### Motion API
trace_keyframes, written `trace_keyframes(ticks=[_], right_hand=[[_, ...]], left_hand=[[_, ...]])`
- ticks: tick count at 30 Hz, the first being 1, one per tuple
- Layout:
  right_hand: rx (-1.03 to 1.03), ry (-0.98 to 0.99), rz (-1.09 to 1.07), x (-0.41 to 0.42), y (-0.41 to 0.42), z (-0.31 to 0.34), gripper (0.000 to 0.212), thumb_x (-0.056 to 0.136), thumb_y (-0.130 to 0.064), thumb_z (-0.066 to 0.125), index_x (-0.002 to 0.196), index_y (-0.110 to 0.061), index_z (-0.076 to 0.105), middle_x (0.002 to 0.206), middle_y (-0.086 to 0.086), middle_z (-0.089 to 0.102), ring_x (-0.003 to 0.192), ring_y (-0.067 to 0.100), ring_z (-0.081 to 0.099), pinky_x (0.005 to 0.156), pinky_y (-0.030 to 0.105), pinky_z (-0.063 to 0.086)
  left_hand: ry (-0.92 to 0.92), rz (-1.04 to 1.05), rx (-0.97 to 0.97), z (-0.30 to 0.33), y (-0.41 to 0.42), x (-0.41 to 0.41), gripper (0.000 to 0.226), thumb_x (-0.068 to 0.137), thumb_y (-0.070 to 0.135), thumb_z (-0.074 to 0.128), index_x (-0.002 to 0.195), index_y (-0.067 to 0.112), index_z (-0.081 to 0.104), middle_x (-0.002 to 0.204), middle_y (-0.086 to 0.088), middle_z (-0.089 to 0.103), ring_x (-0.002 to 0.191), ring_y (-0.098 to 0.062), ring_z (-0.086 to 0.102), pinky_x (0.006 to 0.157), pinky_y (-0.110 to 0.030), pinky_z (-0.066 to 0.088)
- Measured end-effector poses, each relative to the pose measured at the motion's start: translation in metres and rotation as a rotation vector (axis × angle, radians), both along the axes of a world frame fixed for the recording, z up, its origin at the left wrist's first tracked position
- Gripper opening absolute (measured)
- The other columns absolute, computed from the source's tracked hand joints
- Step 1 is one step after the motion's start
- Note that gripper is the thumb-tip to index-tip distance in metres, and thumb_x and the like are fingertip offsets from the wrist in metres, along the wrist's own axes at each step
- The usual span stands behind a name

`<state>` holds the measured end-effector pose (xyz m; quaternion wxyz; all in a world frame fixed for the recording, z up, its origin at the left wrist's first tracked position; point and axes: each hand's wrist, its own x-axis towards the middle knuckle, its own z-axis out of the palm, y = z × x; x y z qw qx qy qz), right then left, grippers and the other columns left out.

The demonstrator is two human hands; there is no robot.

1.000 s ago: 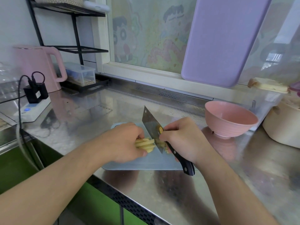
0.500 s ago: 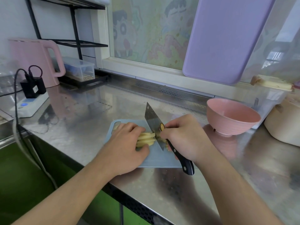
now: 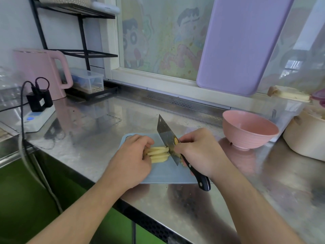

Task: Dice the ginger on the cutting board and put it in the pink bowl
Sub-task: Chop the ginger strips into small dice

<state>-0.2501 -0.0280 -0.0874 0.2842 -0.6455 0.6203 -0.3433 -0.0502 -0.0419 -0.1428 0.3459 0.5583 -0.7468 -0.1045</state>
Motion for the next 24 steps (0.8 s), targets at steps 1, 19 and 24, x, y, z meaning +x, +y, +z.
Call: trace_keyframes(ticks=[1,19,24], right_hand=[[-0.007,0.002,0.001,0.0000,0.0002,0.0002,0.026,0.071,-0.018,0.060,0.075,0.008,0.062,0.062,0.029,0.055,0.049,0.021,0.040,0.052,0.038,0.040],[-0.011,-0.008,-0.008,-0.0038,-0.0032,-0.0020,0.023,0.072,-0.014,0.061,0.072,0.008,0.057,0.055,0.014,0.052,0.048,0.021,0.040,0.054,0.038,0.039],[-0.007,-0.019,0.000,-0.0022,-0.0021,-0.0011,0.021,0.072,-0.013,0.062,0.071,0.008,0.061,0.054,0.014,0.054,0.047,0.021,0.042,0.053,0.037,0.039]], left_hand=[[0.010,0.002,-0.009,-0.0004,-0.0008,0.0003,0.045,0.087,-0.001,0.053,0.118,0.028,0.068,0.110,0.021,0.057,0.103,-0.003,0.055,0.096,-0.029,0.051],[0.043,0.006,-0.100,-0.0011,-0.0004,0.0016,0.016,0.095,0.019,0.070,0.092,0.035,0.072,0.090,0.021,0.065,0.087,0.001,0.061,0.074,-0.021,0.053],[0.059,-0.013,-0.100,0.0008,0.0015,0.0002,0.015,0.096,0.021,0.070,0.092,0.035,0.072,0.086,0.022,0.066,0.087,0.003,0.062,0.069,-0.010,0.043]])
